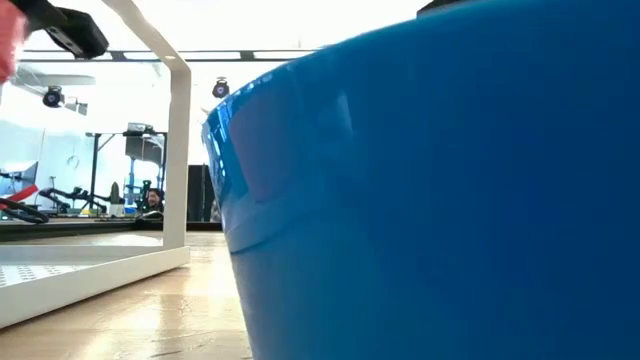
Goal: Pick & Place Mini bowls
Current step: Stack the top red bowl on top of the red bowl on the shelf
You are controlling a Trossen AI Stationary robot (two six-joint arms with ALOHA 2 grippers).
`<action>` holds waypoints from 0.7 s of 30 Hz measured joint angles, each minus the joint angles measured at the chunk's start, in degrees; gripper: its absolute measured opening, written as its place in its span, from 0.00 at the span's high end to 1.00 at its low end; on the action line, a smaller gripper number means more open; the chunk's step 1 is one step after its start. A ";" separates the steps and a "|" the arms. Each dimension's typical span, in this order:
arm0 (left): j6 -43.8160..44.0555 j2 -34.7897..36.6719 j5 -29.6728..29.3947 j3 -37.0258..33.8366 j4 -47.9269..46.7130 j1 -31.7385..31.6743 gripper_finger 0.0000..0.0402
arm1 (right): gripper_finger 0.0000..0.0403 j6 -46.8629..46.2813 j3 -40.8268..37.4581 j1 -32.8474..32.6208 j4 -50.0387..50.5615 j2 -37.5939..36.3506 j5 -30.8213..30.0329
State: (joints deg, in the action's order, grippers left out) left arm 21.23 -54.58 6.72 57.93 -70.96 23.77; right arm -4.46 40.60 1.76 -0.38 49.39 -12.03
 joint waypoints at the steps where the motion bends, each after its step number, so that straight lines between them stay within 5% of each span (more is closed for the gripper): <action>1: 0.34 -0.49 0.00 0.00 0.06 1.44 1.00 | 0.98 0.12 0.00 0.00 0.01 0.00 0.00; 11: 7.03 -7.24 -0.06 -0.02 6.28 12.36 1.00 | 0.98 0.08 0.00 0.00 0.07 0.00 1.54; 21: 10.61 -13.47 0.11 -0.02 13.26 18.81 1.00 | 0.98 3.48 0.00 -0.02 0.13 0.00 14.59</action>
State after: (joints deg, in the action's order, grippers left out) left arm 31.84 -68.05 6.83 57.91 -57.70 42.58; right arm -0.98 40.60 1.74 -0.25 49.39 2.56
